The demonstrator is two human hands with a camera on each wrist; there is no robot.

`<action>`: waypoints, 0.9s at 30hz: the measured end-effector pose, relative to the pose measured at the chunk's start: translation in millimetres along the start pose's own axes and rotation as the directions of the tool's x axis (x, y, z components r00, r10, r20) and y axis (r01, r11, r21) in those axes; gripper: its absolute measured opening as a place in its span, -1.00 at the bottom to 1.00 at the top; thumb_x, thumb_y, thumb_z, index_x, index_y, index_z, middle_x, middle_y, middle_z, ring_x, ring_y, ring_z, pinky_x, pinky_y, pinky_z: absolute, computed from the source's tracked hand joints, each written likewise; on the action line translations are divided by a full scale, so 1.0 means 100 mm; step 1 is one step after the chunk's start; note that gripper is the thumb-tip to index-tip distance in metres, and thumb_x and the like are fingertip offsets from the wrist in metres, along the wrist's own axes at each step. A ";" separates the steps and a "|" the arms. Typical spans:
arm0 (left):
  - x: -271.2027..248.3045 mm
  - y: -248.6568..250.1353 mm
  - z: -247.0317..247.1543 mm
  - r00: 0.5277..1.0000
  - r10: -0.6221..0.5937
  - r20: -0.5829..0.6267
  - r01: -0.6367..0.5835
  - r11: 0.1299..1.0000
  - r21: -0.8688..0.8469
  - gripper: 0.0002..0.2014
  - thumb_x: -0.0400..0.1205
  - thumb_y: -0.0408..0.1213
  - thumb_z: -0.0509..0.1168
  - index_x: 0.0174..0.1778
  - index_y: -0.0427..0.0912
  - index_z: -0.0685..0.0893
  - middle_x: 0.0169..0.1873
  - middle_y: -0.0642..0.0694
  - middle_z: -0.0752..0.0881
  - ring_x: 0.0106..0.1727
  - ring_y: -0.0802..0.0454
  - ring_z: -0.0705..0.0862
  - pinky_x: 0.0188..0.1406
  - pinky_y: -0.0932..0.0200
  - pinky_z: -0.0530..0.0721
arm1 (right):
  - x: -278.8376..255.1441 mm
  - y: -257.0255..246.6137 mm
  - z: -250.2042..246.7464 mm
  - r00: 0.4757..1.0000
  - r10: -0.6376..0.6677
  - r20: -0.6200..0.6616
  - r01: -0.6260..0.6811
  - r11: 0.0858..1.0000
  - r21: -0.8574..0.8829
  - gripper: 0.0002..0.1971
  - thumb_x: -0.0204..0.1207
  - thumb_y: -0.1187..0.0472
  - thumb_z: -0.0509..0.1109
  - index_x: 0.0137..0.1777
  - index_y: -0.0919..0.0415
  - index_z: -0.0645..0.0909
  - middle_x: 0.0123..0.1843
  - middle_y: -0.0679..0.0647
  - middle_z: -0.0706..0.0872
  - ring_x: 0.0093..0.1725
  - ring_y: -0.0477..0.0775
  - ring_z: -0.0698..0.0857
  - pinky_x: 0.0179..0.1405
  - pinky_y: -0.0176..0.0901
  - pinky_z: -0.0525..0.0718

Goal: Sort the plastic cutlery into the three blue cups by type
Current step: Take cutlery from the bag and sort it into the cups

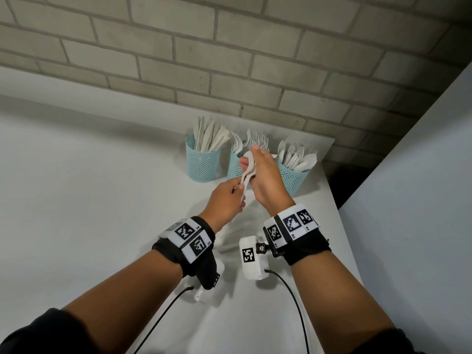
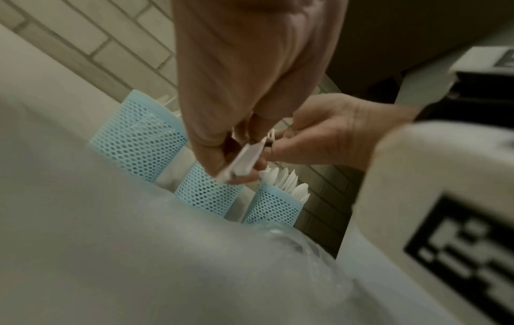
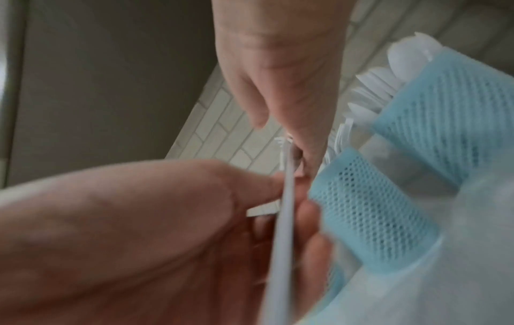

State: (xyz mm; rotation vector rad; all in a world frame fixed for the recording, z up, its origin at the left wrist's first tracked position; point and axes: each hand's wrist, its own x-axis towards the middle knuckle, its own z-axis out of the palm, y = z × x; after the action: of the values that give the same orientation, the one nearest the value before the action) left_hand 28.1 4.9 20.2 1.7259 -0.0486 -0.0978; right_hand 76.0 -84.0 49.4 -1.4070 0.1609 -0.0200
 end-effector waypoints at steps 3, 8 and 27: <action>0.03 -0.05 -0.04 0.995 0.091 -0.031 -0.082 0.971 0.224 -0.69 0.75 -0.32 0.02 0.30 -0.27 0.58 -0.33 -0.07 0.56 -0.30 0.00 0.53 -0.07 0.03 0.61 | 0.02 0.00 -0.04 0.997 -0.023 0.080 0.051 0.932 -0.358 -0.66 0.56 0.38 0.32 0.30 0.22 0.38 -0.08 0.14 0.62 -0.06 0.10 0.66 0.05 0.03 0.65; 0.04 -0.03 -0.16 0.995 0.091 0.040 -0.100 0.928 0.360 -0.65 0.75 -0.27 0.01 0.33 -0.33 0.56 -0.12 -0.28 0.65 -0.06 -0.23 0.67 0.07 -0.10 0.64 | 0.16 -0.25 -0.09 1.000 -0.006 -0.006 0.004 0.953 -0.304 -0.76 0.59 0.54 0.14 -0.11 0.20 0.48 -0.29 0.16 0.63 -0.34 0.09 0.69 -0.12 0.01 0.73; -0.03 -0.25 -0.40 0.934 -0.270 0.235 -0.018 0.620 0.785 -0.61 0.59 -0.57 0.13 0.21 -0.15 0.68 0.34 -0.11 0.58 0.35 -0.07 0.55 0.21 0.23 0.50 | 0.53 -0.11 -0.04 0.898 -0.291 0.332 0.308 -0.126 -0.943 -0.53 0.64 0.27 0.10 0.54 0.01 0.32 0.68 0.10 0.11 0.66 0.30 -0.19 0.56 0.38 -0.22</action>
State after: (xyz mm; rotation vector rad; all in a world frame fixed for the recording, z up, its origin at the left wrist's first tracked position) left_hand 28.3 48.6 2.1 2.5854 -0.2515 -0.5537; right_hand 129.2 -95.2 54.3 -3.0285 -0.2921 -0.3718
